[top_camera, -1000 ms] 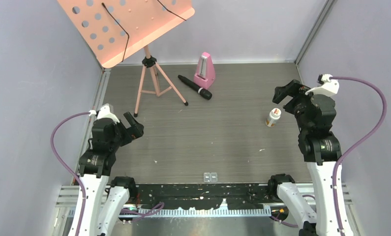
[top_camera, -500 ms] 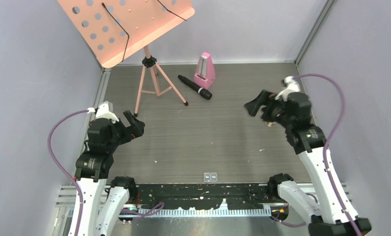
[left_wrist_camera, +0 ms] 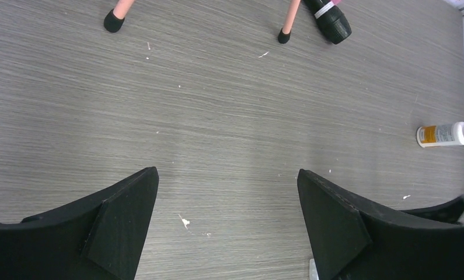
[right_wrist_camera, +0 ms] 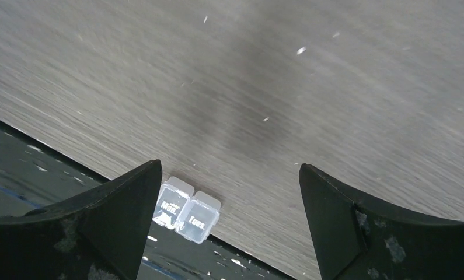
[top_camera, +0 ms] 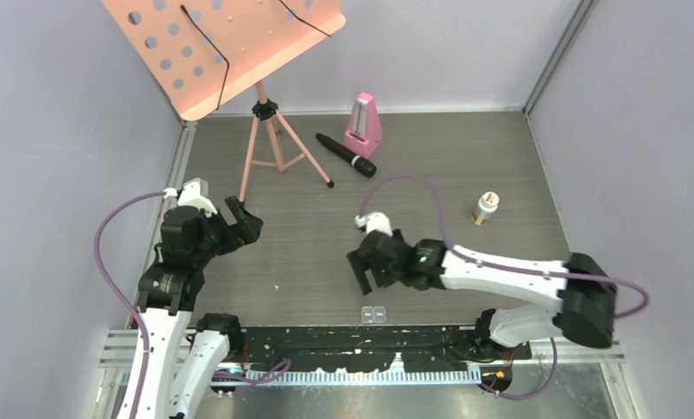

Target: Sort the pills into containers

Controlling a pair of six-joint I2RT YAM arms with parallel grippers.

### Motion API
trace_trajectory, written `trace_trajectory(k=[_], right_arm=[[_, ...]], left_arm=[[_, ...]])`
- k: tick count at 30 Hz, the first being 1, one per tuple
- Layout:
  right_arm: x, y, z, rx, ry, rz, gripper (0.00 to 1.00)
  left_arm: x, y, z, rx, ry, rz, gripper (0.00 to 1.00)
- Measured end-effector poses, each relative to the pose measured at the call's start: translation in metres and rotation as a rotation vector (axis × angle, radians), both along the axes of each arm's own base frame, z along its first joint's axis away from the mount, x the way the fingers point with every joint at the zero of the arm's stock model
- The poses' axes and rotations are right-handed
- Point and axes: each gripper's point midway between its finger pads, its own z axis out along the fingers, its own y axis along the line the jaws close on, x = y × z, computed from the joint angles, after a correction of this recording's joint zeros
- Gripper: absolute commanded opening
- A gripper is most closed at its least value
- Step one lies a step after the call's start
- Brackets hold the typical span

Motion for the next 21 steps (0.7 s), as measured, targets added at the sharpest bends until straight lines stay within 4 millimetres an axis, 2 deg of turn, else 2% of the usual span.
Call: trace_trajectory(k=[3, 5, 9, 14, 18, 21], right_arm=[[-0.02, 0.013, -0.031, -0.118, 0.039, 0.065, 0.95], [-0.033, 0.021, -0.045, -0.17, 0.067, 0.089, 0.95], [-0.047, 0.031, -0.053, -0.173, 0.114, 0.038, 0.95], [-0.061, 0.034, -0.059, -0.131, 0.17, -0.063, 0.95], [-0.075, 0.036, -0.072, -0.135, 0.211, -0.123, 0.97], [-0.084, 0.03, -0.083, -0.183, 0.234, -0.183, 0.98]], left_arm=[[0.0, 0.0, -0.002, 0.003, 0.007, -0.001, 0.9], [0.001, -0.001, -0.004, 0.01, 0.017, -0.004, 0.9], [0.0, -0.005, -0.008, 0.021, 0.032, -0.022, 0.89], [-0.004, -0.011, -0.014, 0.041, 0.034, -0.054, 0.89], [-0.012, -0.012, -0.032, 0.057, 0.049, -0.072, 0.88], [-0.016, -0.011, -0.045, 0.06, 0.071, -0.072, 0.87]])
